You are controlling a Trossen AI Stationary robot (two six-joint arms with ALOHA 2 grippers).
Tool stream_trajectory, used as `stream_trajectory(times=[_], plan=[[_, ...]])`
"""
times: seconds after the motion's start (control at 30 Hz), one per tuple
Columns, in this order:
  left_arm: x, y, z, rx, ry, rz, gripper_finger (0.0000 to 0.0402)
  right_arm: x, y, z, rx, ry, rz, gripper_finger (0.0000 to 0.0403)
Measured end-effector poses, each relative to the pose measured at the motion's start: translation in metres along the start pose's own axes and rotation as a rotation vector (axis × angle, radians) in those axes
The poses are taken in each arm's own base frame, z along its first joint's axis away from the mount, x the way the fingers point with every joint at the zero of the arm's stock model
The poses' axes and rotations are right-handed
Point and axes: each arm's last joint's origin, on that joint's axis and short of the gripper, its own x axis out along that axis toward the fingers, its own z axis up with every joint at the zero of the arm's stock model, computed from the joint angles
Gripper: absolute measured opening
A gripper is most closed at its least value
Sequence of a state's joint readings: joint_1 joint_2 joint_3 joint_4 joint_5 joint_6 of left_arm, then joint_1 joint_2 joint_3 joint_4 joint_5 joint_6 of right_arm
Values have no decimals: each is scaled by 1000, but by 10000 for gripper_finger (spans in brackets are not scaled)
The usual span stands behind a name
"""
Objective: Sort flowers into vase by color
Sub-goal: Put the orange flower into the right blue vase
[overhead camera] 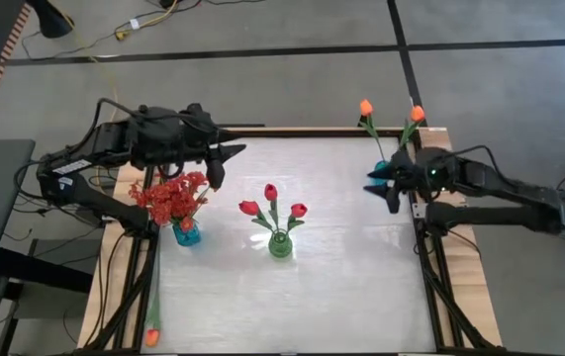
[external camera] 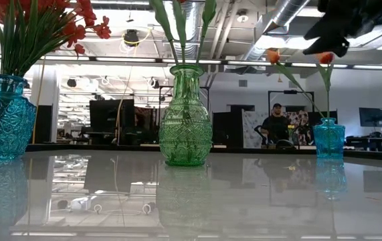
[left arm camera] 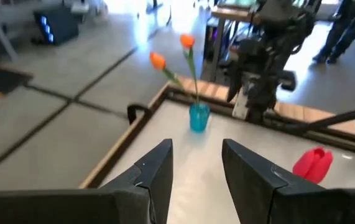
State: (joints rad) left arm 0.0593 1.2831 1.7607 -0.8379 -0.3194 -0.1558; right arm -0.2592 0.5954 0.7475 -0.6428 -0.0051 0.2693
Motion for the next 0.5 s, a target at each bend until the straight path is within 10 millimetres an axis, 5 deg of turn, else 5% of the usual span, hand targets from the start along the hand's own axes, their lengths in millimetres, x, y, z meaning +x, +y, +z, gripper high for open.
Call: stream_trajectory(times=[0.27,0.5], plan=[[0,1,-2,-113,19,10,128,28,31,4,-67,8,117,254],[-16,-17,15,-98,14,-285,128,48,48,5,-139,10,163,254]])
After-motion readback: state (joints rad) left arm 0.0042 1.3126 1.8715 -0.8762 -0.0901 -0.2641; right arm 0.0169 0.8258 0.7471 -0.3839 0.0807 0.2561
